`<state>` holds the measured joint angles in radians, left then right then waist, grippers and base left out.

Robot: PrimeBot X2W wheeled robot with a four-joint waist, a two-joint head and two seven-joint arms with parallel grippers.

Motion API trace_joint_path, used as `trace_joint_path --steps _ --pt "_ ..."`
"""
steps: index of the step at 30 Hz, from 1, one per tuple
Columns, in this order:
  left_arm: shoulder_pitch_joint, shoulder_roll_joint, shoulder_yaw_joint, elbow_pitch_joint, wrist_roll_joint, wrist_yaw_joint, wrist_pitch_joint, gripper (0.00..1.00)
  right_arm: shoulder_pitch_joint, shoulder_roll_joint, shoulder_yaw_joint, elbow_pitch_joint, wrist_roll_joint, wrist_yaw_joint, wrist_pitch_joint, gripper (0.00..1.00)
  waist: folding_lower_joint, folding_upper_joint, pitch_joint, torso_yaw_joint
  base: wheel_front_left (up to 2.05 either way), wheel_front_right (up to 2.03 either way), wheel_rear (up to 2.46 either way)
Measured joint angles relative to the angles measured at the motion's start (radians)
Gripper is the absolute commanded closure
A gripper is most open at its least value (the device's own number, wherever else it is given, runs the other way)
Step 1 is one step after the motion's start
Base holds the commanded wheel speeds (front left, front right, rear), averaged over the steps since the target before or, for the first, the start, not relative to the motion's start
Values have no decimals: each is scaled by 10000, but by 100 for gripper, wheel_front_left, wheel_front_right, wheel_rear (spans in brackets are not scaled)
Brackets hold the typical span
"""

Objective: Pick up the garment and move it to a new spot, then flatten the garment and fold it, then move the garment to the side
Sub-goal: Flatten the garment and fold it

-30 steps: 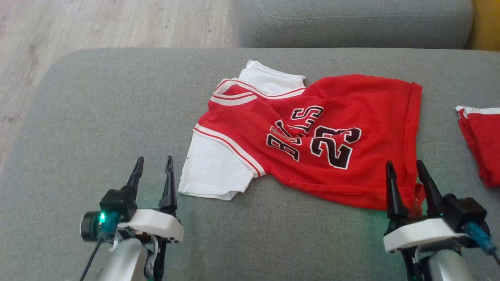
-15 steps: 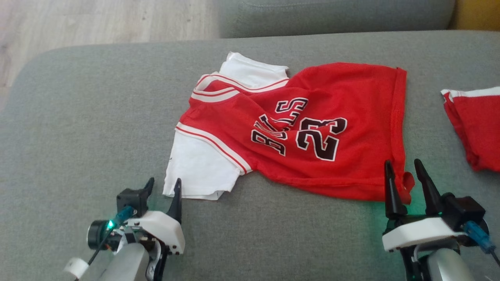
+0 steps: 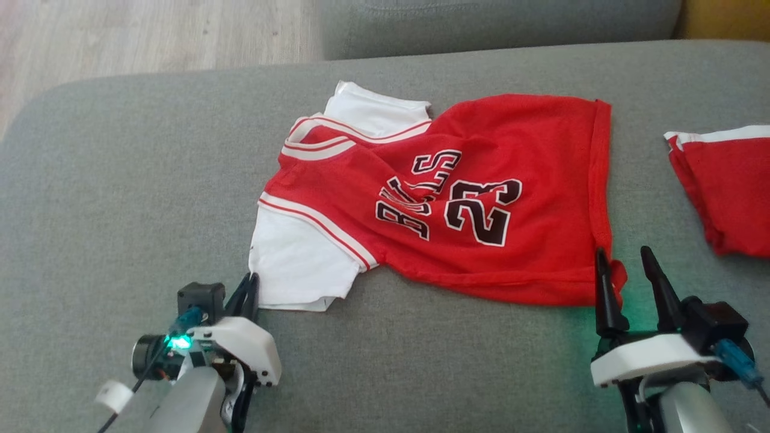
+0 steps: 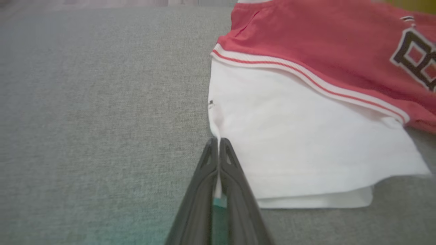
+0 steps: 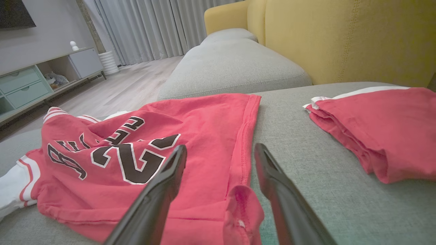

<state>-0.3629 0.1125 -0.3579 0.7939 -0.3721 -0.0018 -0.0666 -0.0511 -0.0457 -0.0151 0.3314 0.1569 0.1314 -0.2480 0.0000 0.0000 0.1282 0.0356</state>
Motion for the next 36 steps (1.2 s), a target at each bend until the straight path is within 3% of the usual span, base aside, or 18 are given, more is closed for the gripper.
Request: trace_joint_path --steps 10,36 --pt "176 -4 355 -1150 -240 222 -1375 100 388 2 178 579 21 0 617 0 -1 0 -516 -113 0 0 0" --pt "638 15 -48 -2238 -240 299 -1223 100 -221 2 265 1561 -17 2 1354 0 0 0 -303 161 0 0 0"
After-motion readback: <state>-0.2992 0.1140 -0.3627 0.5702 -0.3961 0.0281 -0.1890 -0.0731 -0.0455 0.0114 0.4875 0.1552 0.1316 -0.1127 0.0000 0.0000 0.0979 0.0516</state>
